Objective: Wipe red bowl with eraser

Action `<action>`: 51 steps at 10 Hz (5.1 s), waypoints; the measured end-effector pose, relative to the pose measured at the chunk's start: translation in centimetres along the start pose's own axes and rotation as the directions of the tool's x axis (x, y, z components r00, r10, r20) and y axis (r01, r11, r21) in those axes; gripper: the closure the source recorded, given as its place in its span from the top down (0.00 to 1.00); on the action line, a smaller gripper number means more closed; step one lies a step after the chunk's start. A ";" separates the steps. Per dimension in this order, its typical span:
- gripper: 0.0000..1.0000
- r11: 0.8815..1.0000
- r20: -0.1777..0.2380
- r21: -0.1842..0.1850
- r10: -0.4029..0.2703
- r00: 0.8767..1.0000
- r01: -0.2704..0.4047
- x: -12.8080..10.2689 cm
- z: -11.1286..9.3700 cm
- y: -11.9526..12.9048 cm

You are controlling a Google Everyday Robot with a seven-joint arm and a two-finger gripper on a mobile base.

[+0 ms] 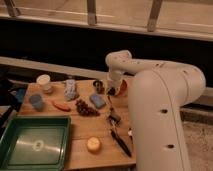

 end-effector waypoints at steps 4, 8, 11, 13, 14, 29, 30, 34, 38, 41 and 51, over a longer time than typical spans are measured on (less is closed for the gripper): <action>0.00 0.997 0.022 0.042 0.061 0.998 -0.062 0.3 -0.9 -2.1; 0.00 0.994 0.031 0.058 0.094 0.995 -0.095 -5.7 -1.1 -5.7; 0.00 0.998 0.025 0.029 0.048 0.999 -0.049 -7.8 -0.4 -4.8; 0.00 1.000 0.011 0.007 0.009 1.000 -0.009 -7.0 0.0 -3.3; 0.00 1.000 0.006 0.002 -0.014 1.000 0.014 -5.8 0.1 -2.3; 0.00 0.992 0.037 -0.071 -0.097 0.995 0.100 -6.1 0.0 3.8; 0.00 0.991 0.025 -0.076 -0.110 0.994 0.112 -5.2 0.3 4.2; 0.00 0.995 0.011 -0.041 -0.092 0.996 0.092 1.2 -0.5 4.5; 0.00 0.999 0.032 0.041 -0.025 0.999 0.023 1.8 -2.9 1.1; 0.00 0.995 0.054 0.094 0.021 0.998 -0.026 -2.1 -4.3 -3.0; 0.00 1.000 0.022 0.024 -0.001 1.000 0.000 0.2 -2.6 -3.0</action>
